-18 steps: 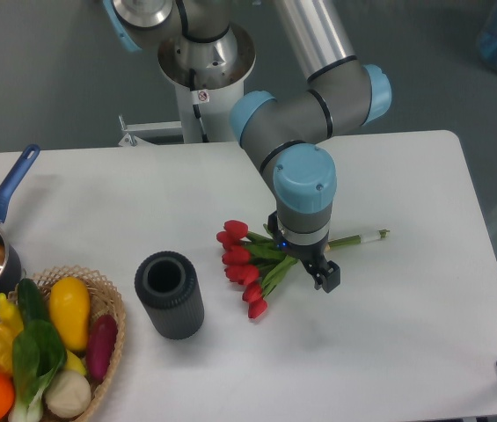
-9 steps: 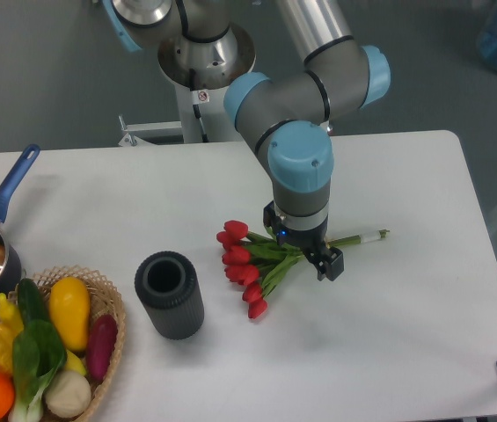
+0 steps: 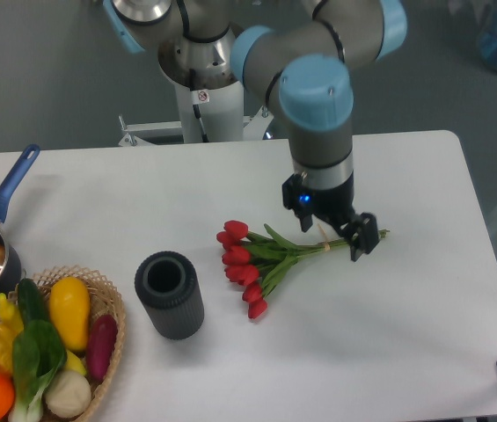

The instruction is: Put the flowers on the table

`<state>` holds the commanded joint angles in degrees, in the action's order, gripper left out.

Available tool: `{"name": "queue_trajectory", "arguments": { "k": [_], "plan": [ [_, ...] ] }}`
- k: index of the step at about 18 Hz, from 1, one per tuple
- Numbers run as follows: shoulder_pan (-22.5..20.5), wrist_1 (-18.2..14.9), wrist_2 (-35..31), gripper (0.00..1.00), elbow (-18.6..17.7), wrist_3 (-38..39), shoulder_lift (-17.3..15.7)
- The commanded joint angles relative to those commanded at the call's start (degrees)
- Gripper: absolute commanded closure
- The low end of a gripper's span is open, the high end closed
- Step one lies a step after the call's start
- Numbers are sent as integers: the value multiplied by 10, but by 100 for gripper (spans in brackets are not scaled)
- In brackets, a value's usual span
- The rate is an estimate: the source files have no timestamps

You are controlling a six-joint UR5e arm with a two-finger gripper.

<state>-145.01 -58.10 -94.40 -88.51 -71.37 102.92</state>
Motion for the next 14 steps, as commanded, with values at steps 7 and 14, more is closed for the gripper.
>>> {"name": "queue_trajectory", "arguments": {
  "k": [7,14],
  "plan": [
    [-11,10,34,0,-12,-10,-22],
    [-8,11,36,0,-14,-10,-24]
  ]
}}
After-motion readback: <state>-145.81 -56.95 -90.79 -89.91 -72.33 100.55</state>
